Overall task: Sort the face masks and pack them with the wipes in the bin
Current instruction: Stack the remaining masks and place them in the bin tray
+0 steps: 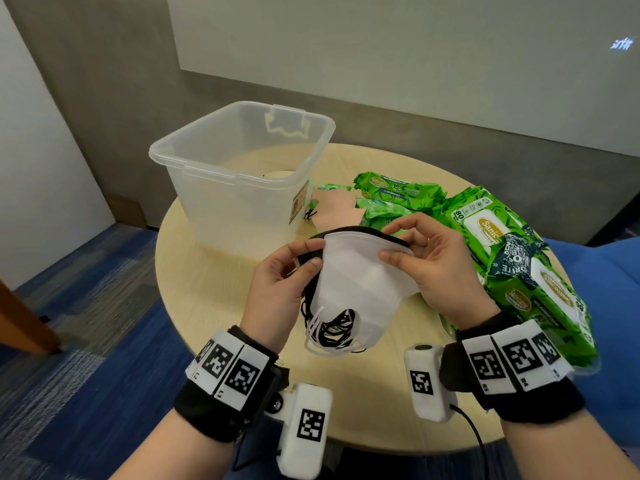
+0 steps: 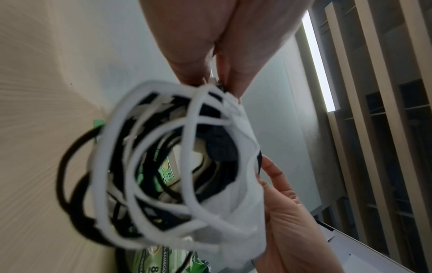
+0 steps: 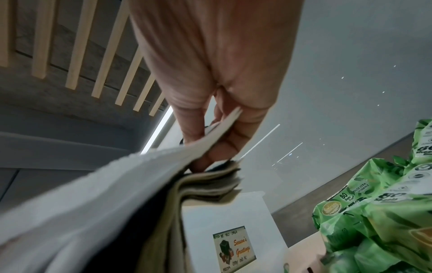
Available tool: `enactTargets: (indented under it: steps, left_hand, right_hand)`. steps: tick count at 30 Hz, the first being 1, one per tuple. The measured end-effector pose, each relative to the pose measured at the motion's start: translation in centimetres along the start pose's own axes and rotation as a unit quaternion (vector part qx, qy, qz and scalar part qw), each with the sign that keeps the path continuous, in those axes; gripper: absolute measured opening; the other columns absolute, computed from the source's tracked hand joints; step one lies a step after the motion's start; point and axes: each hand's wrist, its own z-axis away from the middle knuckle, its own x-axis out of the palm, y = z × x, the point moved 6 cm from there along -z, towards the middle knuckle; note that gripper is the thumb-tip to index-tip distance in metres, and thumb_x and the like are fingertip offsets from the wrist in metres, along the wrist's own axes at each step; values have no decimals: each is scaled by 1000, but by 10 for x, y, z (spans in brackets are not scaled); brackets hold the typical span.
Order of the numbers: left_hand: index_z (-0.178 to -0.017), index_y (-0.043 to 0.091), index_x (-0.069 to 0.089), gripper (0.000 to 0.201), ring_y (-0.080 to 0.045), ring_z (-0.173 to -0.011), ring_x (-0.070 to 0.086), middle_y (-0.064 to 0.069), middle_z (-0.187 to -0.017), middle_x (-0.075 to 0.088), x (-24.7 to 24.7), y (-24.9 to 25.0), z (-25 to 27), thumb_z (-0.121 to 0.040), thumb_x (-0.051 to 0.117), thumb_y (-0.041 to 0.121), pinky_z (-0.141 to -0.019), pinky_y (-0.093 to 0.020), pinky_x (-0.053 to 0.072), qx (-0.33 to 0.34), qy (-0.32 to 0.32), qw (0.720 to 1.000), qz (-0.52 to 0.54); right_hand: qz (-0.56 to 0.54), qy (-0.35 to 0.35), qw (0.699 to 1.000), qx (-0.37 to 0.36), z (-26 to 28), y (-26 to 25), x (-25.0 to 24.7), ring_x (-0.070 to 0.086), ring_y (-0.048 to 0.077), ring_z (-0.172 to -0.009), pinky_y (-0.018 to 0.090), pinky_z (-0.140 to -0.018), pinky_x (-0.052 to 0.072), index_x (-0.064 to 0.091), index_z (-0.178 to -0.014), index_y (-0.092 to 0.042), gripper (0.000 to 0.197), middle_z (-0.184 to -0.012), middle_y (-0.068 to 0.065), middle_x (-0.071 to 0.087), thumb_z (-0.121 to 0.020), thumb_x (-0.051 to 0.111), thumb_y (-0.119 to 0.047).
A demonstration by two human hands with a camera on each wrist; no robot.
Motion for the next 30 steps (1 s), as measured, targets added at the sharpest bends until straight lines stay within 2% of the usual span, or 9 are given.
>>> enactTargets:
  steps: [3,7,12,15,20,22,25,28,30]
  left_hand:
    - [-94,16,70,25,-19,-82,61,-12,-91,69,-1,0,0,-88,55,-3,-68,-22,52,-2,5,1000,-5]
    - [-95,15,70,26,-15,-80,63,-8,-89,72,-3,3,1,-87,55,-4,-66,-19,53,3,19,1000,-9]
    - [-94,16,70,26,-17,-79,62,-14,-88,68,-3,8,1,-86,57,-5,-67,-20,54,18,30,999,-12]
    - [-94,16,70,25,-22,-81,56,-20,-90,64,-1,10,1,-86,58,-4,-70,-23,51,24,23,999,-19]
    - [-94,14,72,24,-15,-78,59,-12,-84,70,7,16,6,-81,65,-4,-71,-21,53,35,-18,999,-37]
    - [-95,11,71,24,-9,-76,64,-4,-84,73,6,16,6,-80,64,-7,-67,-18,53,36,-20,999,-31]
    - [-95,11,71,24,-18,-81,64,-14,-91,73,5,14,6,-77,69,-5,-72,-26,57,31,-17,999,-31]
    - [-89,17,73,24,-24,-80,61,-21,-91,71,3,12,5,-70,76,3,-73,-31,56,27,-15,999,-38]
    - [-85,19,73,25,-20,-77,63,-15,-87,72,2,12,5,-68,78,1,-71,-29,56,26,-14,999,-41]
  right_hand:
    - [25,-10,1000,-11,0,0,4,56,26,-75,34,-72,48,66,-88,-23,31,-79,24,58,-78,67,7]
    - [39,-17,999,-6,1,-2,6,57,5,-77,17,-70,47,65,-88,-20,29,-80,3,62,-80,63,8]
    - [-8,3,1000,12,0,1,1,61,18,-81,22,-70,50,63,-89,-13,25,-84,4,65,-79,63,10]
    - [-10,-4,1000,12,1,2,3,59,14,-78,24,-66,48,66,-91,-18,32,-82,6,65,-82,59,11]
    - [128,-55,990,5,2,3,14,58,20,-98,38,-89,46,69,-93,-43,30,-100,11,64,-84,58,-16]
    - [163,-65,984,12,3,2,19,56,13,-99,29,-91,43,66,-91,-47,19,-101,8,61,-81,66,-31]
    - [202,-60,978,14,2,-1,22,49,5,-100,14,-87,36,61,-92,-45,26,-103,0,50,-73,74,-34]
    - [255,-60,965,4,-1,-2,24,42,13,-113,39,-101,33,60,-96,-45,33,-107,-4,43,-68,76,-41]
    - [266,-73,961,6,-2,-1,26,40,15,-115,45,-102,32,57,-94,-47,32,-106,-4,42,-67,75,-46]
